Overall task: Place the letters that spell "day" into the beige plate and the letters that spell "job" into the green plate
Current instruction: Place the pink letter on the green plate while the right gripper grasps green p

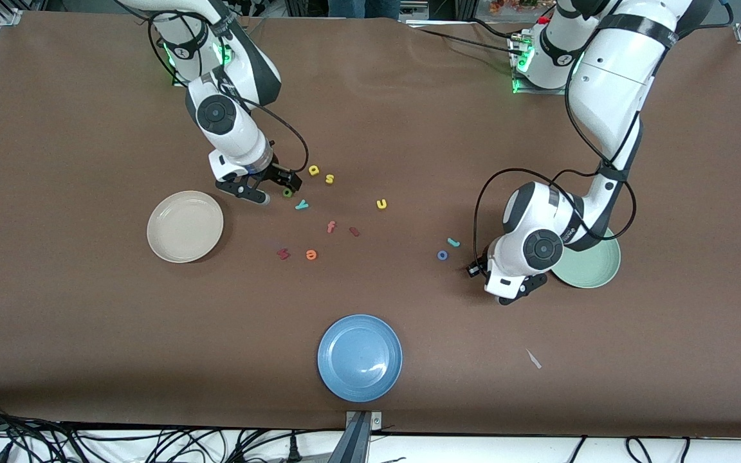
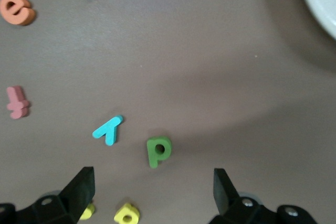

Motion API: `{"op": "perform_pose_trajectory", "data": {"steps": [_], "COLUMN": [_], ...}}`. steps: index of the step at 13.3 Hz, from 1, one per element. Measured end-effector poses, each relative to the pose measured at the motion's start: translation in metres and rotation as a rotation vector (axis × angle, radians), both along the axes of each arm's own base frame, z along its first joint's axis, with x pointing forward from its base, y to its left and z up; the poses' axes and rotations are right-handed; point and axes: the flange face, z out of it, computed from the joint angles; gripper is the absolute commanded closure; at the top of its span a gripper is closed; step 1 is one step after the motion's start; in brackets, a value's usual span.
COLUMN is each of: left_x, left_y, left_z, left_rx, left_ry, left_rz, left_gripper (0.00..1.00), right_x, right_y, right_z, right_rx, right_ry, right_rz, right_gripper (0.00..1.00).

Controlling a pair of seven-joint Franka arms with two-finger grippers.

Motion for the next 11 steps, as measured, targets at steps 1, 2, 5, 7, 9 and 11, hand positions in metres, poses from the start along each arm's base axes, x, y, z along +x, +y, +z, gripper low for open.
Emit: {"op": "perform_pose_trajectory", "data": {"steps": [1,2,5,7,9,11], "left_x": [0.0,0.0,0.002,0.01,0.016,0.016], "left_y": [0.0,0.0,0.008,0.036,0.088,0.148], "left_z": [0.0,0.0,0.009,0.047,0.098,0.128], "left_rx": [0.0,0.0,0.004,0.007,-0.007,-0.039], "left_ry": [0.0,0.0,0.014,0.057,0.084,0.116], "left_rz": [-0.001,-0.003,-0.027,-0.075,-0.13,-0.198], "left_gripper": [0.99,0.99,1.0,1.0,1.0,1.0], "right_x": [-0.003,-0.005,-0.007,-0.009,-0.012,-0.013], "right_y": [-0.002,-0.002,-0.002,-0.001,-0.001,-0.001], "right_z": [-0.011,-0.02,-0.036,-0.041,-0.045,-0.047], "right_rx": [0.006,0.01,0.02,0.012,0.003,-0.001], "right_ry": [-0.005,-0.006,-0.01,-0.008,-0.005,-0.002], "right_rz": [-0.003,-0.005,-0.006,0.012,0.033,0.04], "right_gripper": [0.01,0.01,0.01,0.02,0.08,0.13]}}
